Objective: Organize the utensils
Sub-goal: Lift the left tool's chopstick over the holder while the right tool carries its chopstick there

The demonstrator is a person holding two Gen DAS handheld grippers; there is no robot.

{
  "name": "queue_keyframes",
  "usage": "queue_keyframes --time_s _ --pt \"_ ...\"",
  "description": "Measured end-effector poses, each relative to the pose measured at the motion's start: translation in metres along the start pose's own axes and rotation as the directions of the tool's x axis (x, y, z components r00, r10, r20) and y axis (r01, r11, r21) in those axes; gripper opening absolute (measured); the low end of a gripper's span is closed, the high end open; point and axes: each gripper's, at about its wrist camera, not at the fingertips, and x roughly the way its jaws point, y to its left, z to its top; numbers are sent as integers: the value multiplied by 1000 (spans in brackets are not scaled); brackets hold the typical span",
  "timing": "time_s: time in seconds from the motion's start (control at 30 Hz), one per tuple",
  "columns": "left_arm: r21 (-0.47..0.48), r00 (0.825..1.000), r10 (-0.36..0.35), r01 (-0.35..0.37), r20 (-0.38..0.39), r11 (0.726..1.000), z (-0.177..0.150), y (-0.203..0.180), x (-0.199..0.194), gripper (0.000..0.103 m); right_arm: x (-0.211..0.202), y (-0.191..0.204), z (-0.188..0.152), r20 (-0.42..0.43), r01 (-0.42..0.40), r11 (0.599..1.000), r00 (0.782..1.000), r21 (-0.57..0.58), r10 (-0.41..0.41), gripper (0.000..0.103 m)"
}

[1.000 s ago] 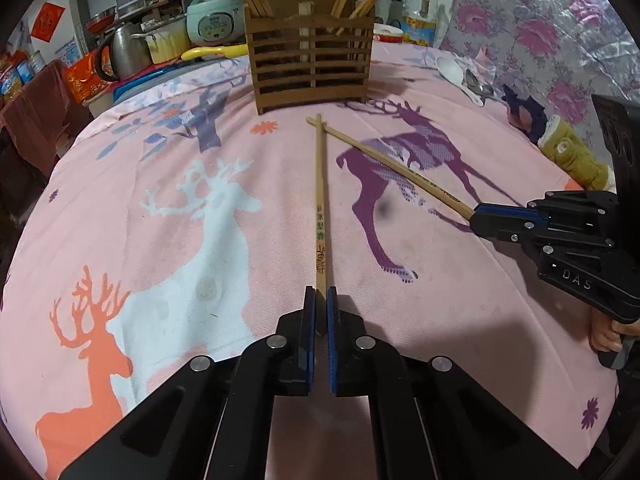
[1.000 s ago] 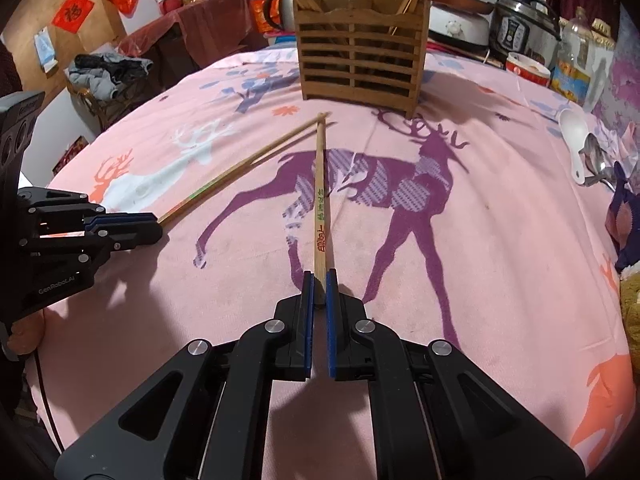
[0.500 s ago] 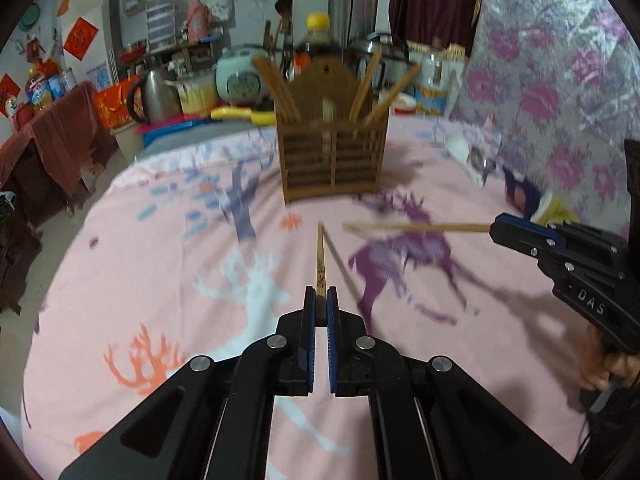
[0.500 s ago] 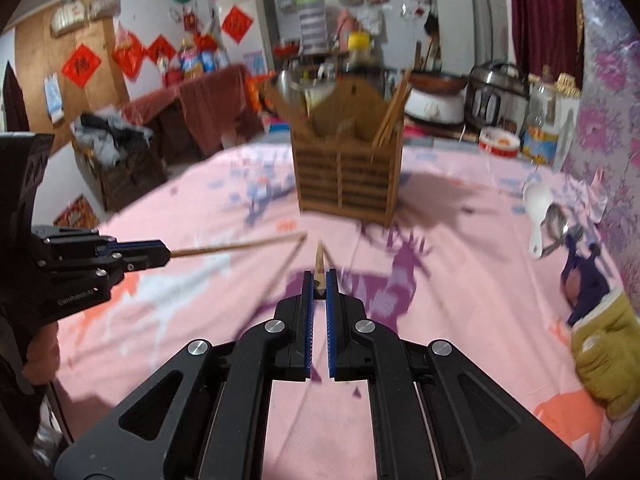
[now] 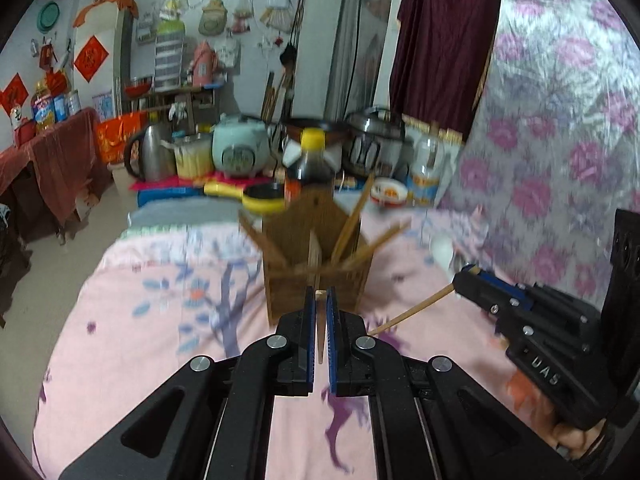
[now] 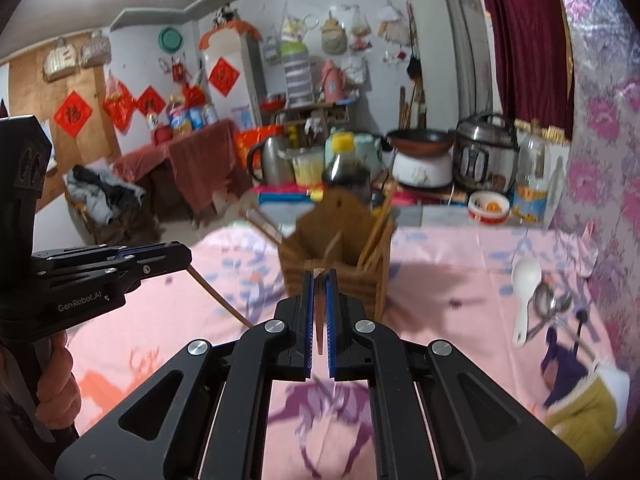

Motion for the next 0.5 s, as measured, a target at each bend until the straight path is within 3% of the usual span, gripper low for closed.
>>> queue_keyframes --time_s 0.23,0.5 --pt "-39 990 37 -32 134 999 53 3 -6 5 -1 1 46 123 53 998 991 -15 -51 6" --pt "-67 968 133 -122 211 990 80 4 7 5 7 -7 66 210 77 997 974 15 -79 6"
